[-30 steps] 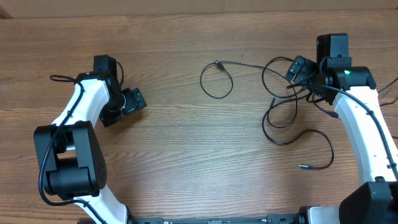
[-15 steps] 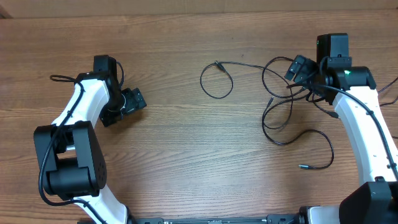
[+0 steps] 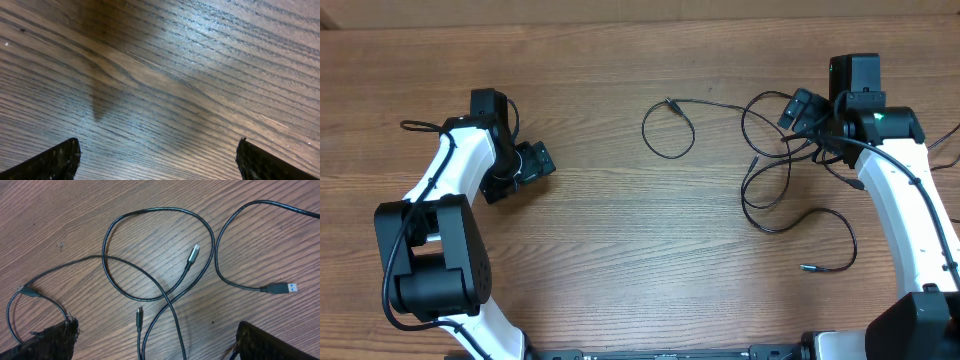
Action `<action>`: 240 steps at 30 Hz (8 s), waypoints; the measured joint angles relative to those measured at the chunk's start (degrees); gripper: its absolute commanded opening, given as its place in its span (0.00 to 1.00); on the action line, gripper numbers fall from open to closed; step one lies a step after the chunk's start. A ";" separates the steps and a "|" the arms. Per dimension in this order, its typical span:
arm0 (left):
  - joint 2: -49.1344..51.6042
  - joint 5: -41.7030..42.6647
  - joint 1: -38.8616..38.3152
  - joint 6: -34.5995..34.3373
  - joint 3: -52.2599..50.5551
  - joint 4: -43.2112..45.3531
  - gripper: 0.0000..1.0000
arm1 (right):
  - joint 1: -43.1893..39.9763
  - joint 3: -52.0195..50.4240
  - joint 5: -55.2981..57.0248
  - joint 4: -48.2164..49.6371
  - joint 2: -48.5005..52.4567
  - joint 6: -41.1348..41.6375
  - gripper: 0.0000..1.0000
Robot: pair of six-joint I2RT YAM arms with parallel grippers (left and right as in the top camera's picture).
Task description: Untangle cables
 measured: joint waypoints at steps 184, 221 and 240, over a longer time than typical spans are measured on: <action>-40.50 8.00 -8.66 2.43 -55.43 77.59 1.00 | 3.65 -76.13 -11.32 46.47 -89.00 -19.12 1.00; -107.19 1.92 -8.66 16.48 -72.65 44.94 1.00 | 3.65 -76.13 -11.30 46.40 -89.05 -19.10 1.00; -108.04 1.27 -8.63 22.58 -72.65 44.70 1.00 | 3.65 -76.13 -11.30 46.40 -89.07 -19.12 1.00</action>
